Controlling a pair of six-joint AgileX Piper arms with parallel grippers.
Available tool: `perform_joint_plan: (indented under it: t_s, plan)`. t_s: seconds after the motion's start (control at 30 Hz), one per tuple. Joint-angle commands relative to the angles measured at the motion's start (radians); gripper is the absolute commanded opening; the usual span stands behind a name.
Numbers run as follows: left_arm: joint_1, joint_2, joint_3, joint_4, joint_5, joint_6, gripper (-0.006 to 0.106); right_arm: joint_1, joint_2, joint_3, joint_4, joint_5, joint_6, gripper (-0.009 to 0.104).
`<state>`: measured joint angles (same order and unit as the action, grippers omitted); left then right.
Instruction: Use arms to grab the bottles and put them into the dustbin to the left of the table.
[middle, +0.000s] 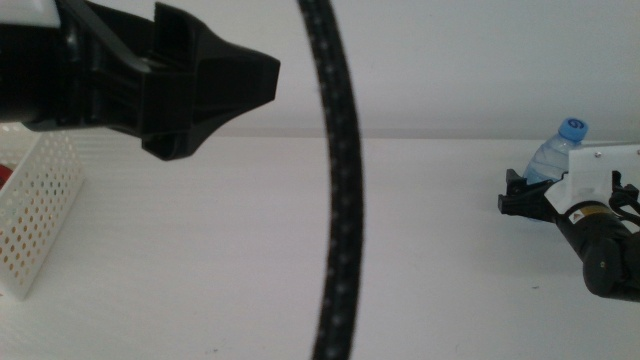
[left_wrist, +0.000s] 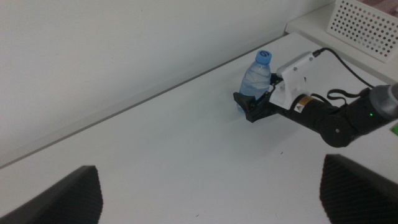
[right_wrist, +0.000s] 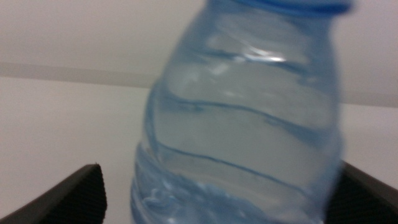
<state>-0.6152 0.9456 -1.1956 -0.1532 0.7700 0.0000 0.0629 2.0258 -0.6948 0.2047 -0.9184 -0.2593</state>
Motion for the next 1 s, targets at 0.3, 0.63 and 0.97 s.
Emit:
perform_joint_plan:
  t_s: [0.3, 0.63, 0.97]
  plan:
    - [-0.009, -0.005, 0.003, -0.001, -0.019, 0.000, 0.094, -0.004, 0.075, -0.119, -0.019, 0.072, -0.001, 0.088]
    - [-0.009, -0.005, 0.003, -0.001, -0.019, 0.000, 0.094, -0.004, 0.080, -0.152, -0.053, 0.084, -0.003, 0.034]
    - [-0.009, -0.005, 0.003, -0.001, -0.019, 0.000, 0.094, 0.141, -0.078, -0.244, -0.180, 0.400, 0.005, -0.002]
